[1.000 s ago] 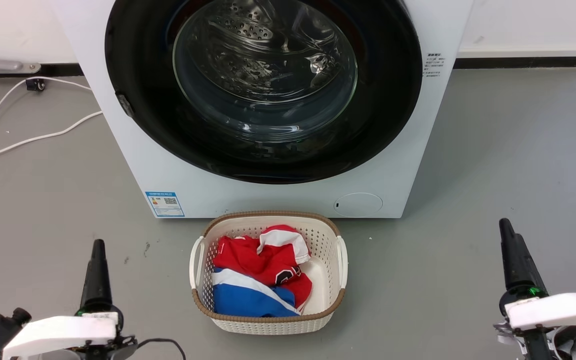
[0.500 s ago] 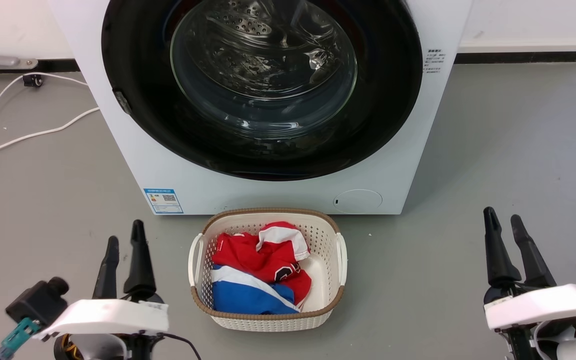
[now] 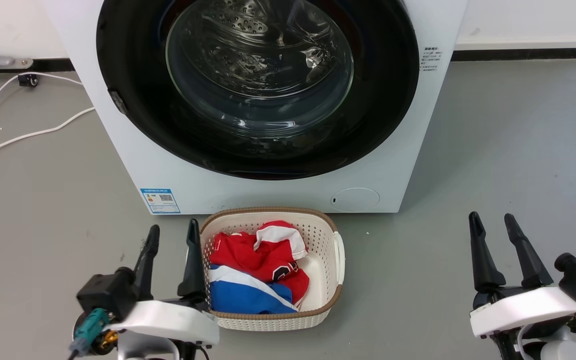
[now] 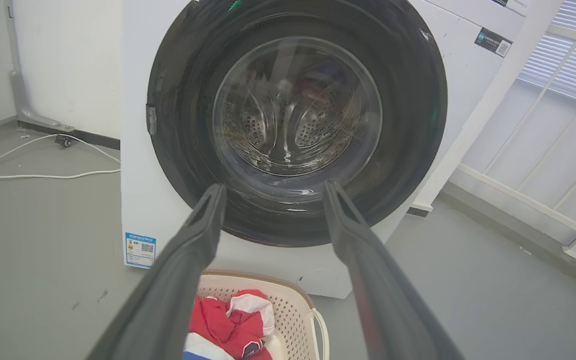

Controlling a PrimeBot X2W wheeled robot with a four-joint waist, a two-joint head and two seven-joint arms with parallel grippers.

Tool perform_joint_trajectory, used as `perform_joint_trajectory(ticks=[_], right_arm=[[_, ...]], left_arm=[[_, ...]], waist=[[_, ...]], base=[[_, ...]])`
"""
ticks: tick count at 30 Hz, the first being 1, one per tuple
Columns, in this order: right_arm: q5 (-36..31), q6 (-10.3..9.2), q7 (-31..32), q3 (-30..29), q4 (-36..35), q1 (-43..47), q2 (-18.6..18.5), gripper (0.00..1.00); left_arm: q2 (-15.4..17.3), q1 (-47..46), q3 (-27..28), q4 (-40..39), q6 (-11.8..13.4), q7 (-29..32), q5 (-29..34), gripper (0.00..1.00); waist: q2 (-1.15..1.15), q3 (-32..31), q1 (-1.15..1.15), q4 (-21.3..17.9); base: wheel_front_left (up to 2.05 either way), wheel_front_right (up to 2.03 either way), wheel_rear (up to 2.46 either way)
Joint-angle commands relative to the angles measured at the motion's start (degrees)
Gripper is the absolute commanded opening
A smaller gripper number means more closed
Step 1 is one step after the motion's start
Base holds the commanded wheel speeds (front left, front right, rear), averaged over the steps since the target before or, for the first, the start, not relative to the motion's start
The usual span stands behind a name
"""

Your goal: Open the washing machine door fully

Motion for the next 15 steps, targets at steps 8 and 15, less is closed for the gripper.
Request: perform_joint_trajectory(ticks=[8, 15], right_arm=[[-7.7, 0.0, -1.7, 1.1, -0.9, 0.0, -0.1, 1.0], [-12.4, 0.0, -2.9, 2.2, -1.7, 0.1, -0.1, 1.0]], left_arm=[[4.0, -2.1, -7.0, 0.1, 6.1, -1.6, 5.6, 1.0], [5.8, -2.8, -11.8, 0.0, 10.0, -2.8, 7.9, 1.0]], waist=[[0.0, 0.3, 0.0, -0.1], [0.0, 0.6, 0.0, -0.3]], base=[[0.0, 0.0, 0.0], [0.0, 0.0, 0.0]])
